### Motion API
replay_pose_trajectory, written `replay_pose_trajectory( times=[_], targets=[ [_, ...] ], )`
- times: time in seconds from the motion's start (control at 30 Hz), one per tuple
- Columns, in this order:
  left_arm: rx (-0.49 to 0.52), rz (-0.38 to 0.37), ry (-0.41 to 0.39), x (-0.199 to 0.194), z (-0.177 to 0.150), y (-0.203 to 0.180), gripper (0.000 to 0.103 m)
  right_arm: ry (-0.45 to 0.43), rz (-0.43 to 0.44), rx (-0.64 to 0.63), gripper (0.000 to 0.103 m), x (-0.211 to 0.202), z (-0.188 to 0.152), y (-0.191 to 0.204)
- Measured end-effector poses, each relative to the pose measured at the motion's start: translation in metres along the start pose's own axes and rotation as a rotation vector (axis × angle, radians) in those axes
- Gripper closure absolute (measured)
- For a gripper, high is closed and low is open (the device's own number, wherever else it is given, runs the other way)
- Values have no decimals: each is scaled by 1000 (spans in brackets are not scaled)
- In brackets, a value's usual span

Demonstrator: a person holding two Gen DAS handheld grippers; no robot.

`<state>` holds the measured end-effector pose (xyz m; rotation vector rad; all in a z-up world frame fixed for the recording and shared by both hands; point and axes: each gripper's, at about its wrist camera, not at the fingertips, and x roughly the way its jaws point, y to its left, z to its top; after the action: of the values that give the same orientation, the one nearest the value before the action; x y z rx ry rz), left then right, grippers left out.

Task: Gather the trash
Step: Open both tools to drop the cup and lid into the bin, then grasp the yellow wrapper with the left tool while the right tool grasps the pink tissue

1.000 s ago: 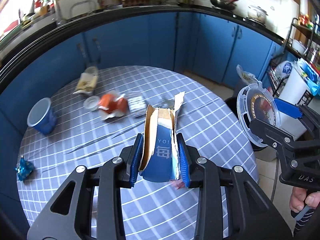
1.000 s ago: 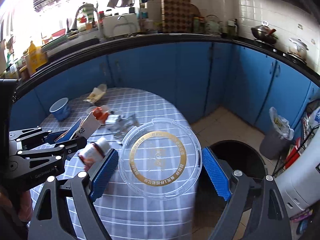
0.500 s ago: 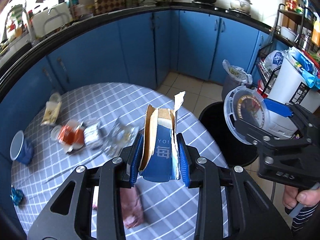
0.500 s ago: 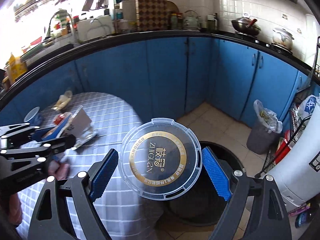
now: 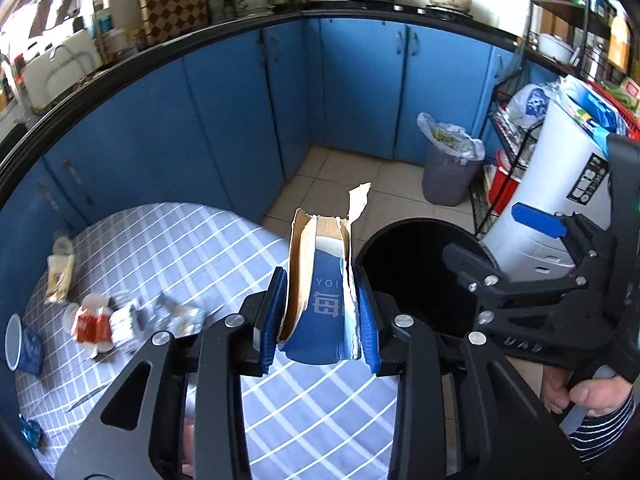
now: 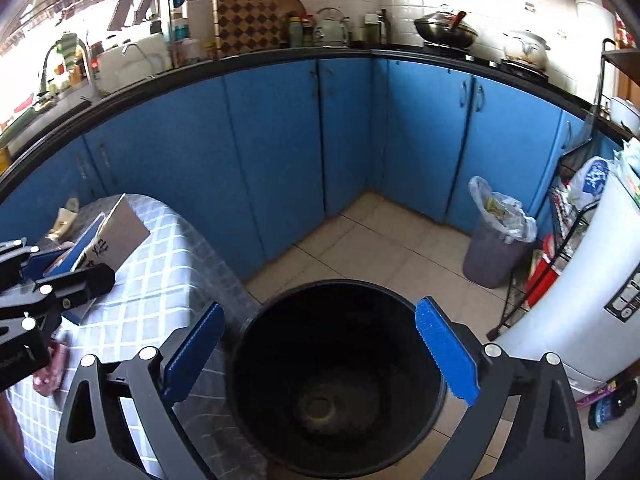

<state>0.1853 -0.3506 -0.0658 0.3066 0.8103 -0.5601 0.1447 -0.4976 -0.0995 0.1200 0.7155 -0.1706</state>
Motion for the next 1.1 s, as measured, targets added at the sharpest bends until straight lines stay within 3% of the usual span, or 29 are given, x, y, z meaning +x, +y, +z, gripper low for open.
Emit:
replay_pose_trajectory(
  times=[0.27, 0.37, 0.4, 0.53, 0.77, 1.1],
  targets=[
    [80, -43, -26, 13, 23, -47, 63, 10, -32, 45, 9, -2, -12, -32],
    [76, -35, -46, 14, 29, -54, 22, 12, -41, 54, 9, -2, -15, -37],
    [72, -30, -62, 12, 30, -54, 19, 13, -42, 57, 9, -2, -16, -39],
    [72, -15, -84, 9, 31, -53, 16, 16, -40, 63, 9, -1, -18, -40],
    [22, 23, -47, 8, 13, -28, 16, 18, 10, 66, 9, -1, -16, -27],
    [-116, 122, -40, -32, -28, 46, 16, 22, 135, -29, 9, -21, -16, 49]
  ],
)
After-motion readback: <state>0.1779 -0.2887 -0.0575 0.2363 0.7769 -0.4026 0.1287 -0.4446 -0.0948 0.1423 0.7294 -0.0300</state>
